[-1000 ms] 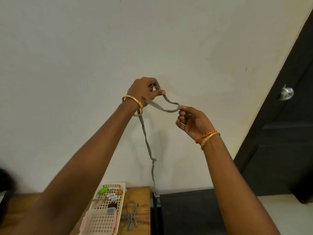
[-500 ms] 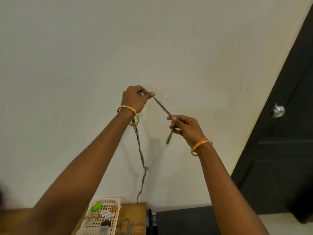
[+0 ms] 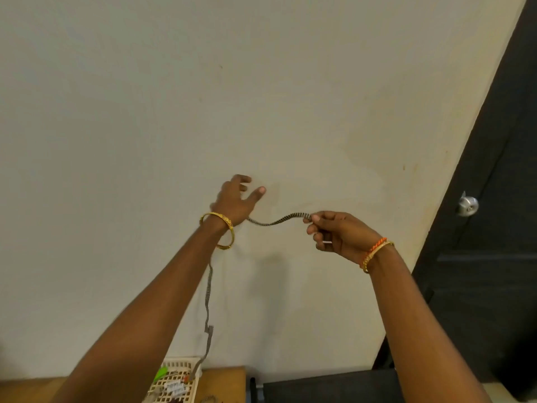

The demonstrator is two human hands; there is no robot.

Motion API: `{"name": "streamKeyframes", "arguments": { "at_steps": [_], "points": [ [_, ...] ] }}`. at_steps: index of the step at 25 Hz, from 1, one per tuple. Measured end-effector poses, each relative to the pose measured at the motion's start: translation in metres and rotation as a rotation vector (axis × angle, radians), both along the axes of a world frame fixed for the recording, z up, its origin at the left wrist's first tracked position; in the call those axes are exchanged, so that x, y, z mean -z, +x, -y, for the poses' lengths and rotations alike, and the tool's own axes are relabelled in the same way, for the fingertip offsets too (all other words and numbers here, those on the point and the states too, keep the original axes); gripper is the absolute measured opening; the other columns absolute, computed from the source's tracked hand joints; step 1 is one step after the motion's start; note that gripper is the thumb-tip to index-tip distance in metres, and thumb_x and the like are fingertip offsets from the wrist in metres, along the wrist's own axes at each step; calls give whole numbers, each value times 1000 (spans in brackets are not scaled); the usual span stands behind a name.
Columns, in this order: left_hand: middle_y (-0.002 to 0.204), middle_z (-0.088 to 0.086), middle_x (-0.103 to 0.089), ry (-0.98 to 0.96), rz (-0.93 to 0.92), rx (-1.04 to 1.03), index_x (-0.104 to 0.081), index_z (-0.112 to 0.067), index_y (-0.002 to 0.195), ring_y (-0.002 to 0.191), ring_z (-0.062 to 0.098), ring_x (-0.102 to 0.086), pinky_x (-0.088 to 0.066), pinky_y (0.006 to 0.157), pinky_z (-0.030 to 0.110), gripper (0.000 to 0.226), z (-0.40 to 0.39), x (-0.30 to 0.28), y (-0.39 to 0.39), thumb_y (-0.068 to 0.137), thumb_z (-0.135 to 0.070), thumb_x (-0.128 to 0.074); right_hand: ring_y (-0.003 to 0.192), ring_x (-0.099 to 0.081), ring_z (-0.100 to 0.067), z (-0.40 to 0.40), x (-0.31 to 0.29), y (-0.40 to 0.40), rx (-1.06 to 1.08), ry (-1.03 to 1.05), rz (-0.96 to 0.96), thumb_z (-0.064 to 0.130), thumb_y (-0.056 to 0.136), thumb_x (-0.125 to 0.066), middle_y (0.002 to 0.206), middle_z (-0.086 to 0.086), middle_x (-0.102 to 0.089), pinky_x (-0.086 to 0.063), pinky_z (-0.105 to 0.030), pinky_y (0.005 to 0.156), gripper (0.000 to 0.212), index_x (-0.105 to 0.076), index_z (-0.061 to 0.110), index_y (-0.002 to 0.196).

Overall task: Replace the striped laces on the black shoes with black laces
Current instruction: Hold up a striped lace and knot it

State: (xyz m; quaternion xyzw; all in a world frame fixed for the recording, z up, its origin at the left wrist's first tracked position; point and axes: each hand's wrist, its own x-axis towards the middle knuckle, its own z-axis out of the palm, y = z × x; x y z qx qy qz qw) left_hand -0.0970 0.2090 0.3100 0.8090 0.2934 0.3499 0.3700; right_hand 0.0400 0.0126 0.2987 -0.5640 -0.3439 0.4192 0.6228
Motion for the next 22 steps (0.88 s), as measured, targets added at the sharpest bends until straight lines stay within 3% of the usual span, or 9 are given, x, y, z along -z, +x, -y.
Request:
{"name": "streamKeyframes", "arguments": {
  "at_steps": [2,4,6,8,10,13,16,22],
  "points": [
    [95,-8,-66,-175,29,281,-62,-21,105,96,15,-60,-42,82,26,29,26,-1,13,96,-45,-47,53,-61,-6,-7,-14,-6,-23,48,-103,18,97,-47,65,0,-66,-52,-19,51,20,-61,8,87],
    [91,-7,-71,-346,1,465,-65,-25,101,92,11,-65,-43,85,28,38,45,0,27,98,-49,-35,50,-62,-6,-11,-26,-8,-57,39,-183,20,98,-46,62,-2,-66,-52,-19,48,23,-59,9,82],
    [85,-3,-71,-385,-9,534,-66,-24,97,84,13,-68,-48,89,34,45,53,4,39,98,-52,-31,52,-64,-8,-11,-33,-4,-60,46,-273,18,98,-46,63,-3,-67,-51,-19,45,23,-59,8,83],
    [67,-2,-64,-408,7,559,-66,-18,92,65,14,-65,-54,77,33,47,56,6,49,98,-51,-33,59,-69,-10,-8,-38,2,-48,94,-367,13,99,-43,71,-5,-71,-52,-20,47,23,-59,6,85],
    [51,-6,-47,-444,24,552,-64,-14,84,47,11,-49,-52,66,30,47,60,3,58,98,-50,-37,67,-71,-14,-6,-47,11,-21,188,-459,11,99,-41,83,-11,-73,-55,-21,53,22,-57,4,85],
    [49,-8,-33,-386,-9,541,-66,-13,77,41,8,-33,-45,55,23,50,73,-10,73,98,-48,-37,75,-72,-18,-1,-62,24,56,343,-532,9,97,-47,90,-14,-73,-57,-23,58,16,-57,2,87],
    [52,-5,-30,-329,-23,561,-65,-14,76,41,7,-29,-38,46,19,48,92,-27,86,100,-44,-36,80,-72,-24,2,-76,36,177,454,-516,2,97,-46,91,-17,-71,-59,-29,64,12,-57,-2,93],
    [49,-9,-40,67,-154,510,-65,-15,80,41,5,-35,-33,44,16,36,109,-57,98,100,-33,-42,90,-69,-24,5,-78,56,441,520,-224,-2,97,-43,101,-18,-67,-58,-31,77,13,-56,0,99]
  ]
}}
